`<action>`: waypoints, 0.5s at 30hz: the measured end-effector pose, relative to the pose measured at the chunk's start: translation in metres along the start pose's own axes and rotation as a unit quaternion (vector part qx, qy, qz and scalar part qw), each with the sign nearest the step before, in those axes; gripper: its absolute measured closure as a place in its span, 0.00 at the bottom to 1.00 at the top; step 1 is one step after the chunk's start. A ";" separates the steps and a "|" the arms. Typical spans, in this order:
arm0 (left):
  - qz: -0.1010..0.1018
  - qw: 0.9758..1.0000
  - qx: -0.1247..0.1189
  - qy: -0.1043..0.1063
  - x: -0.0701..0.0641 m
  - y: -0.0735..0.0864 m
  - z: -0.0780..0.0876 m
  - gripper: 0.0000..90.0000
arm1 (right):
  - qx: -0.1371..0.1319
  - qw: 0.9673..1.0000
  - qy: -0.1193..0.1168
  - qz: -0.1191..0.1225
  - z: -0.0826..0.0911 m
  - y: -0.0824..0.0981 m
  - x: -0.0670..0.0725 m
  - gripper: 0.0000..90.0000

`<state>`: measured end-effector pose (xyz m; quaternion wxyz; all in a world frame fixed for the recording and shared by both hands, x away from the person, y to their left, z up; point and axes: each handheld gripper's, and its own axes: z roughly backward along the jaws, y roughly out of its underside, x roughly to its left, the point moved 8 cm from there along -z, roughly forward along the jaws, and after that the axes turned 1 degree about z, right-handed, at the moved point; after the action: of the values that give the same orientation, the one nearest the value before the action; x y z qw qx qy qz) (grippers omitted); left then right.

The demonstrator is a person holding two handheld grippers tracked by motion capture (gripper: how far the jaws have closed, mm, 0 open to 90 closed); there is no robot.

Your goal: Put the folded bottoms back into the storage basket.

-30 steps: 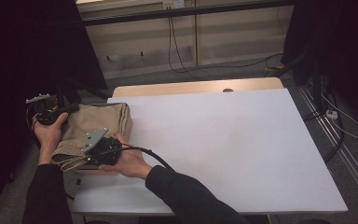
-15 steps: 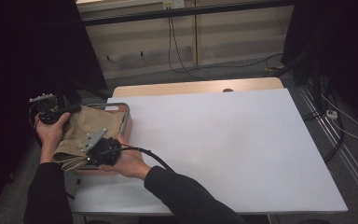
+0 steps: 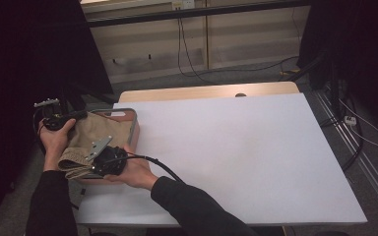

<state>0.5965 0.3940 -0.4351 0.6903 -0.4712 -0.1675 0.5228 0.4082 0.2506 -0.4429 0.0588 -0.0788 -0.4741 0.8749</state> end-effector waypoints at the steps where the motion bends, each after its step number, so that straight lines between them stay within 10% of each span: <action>1: 0.000 1.000 0.000 -0.001 0.000 0.000 0.000 0.96 | 0.002 1.000 -0.001 -0.002 -0.001 0.001 0.000 0.88; 9: 0.003 1.000 0.001 -0.005 -0.002 0.002 -0.002 0.93 | -0.002 1.000 0.003 -0.001 0.003 0.001 -0.002 0.90; 15: 0.001 1.000 -0.001 -0.014 0.000 0.005 0.005 0.68 | -0.005 1.000 -0.004 -0.019 0.009 0.005 -0.005 0.75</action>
<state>0.5902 0.3964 -0.4373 0.6868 -0.4646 -0.1770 0.5303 0.4111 0.2393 -0.4419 0.0732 -0.0670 -0.4802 0.8715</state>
